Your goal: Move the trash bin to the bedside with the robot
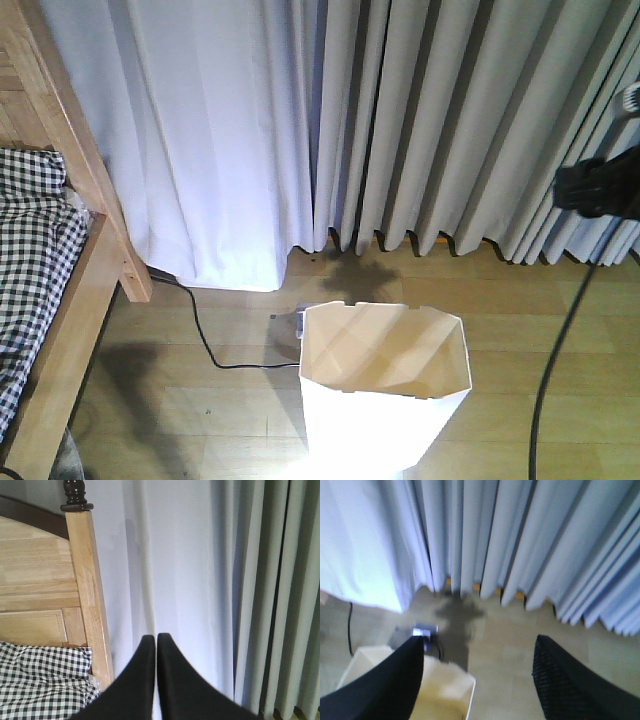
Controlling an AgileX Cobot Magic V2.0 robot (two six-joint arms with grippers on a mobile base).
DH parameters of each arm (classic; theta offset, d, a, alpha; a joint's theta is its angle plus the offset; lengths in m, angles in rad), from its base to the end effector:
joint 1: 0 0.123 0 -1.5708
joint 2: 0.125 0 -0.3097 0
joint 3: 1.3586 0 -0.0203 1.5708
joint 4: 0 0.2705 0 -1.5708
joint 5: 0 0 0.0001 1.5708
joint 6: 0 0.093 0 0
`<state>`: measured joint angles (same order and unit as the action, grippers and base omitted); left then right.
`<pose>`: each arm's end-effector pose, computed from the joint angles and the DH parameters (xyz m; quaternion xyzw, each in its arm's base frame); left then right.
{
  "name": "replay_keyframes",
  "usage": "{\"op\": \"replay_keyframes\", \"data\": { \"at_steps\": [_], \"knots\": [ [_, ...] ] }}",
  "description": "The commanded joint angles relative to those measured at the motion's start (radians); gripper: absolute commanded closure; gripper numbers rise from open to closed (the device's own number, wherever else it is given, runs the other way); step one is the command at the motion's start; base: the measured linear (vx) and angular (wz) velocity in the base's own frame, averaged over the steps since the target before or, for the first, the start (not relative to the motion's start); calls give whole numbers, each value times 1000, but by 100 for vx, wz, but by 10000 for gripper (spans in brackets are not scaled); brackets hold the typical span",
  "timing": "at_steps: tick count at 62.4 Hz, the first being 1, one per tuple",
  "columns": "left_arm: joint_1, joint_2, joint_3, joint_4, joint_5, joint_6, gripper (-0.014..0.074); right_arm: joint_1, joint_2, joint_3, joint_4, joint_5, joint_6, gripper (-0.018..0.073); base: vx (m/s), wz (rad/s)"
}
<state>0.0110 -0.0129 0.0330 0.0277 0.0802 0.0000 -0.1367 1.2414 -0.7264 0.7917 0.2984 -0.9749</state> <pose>0.0538 0.0008 0.1947 0.0051 0.7117 0.0143 0.7023 0.2647 -0.0167 0.2781 -0.0778 0.8867 0.0166 0.4555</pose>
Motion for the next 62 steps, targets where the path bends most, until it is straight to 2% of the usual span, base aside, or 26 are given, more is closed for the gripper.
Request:
{"op": "replay_keyframes", "data": {
  "at_steps": [1, 13, 41, 58, 62],
  "knots": [
    [-6, -14, 12, -9, -75, -14, 603, -4, -133, -2, 5, -3, 1, 103, 0, 0],
    [-6, -14, 12, -9, -75, -14, 603, -4, -377, 108, 5, -4, 64, 103, 0, 0],
    [-6, -14, 12, -9, -75, -14, 603, -4, -929, 382, 8, 3, 127, 103, 0, 0],
    [-6, -14, 12, -9, -75, -14, 603, -4, -1021, 431, 6, -24, 126, 103, 0, 0],
    [-6, -14, 12, -9, -75, -14, 603, -4, -1021, 431, 6, -9, 126, 128, 0, 0]
  ]
}}
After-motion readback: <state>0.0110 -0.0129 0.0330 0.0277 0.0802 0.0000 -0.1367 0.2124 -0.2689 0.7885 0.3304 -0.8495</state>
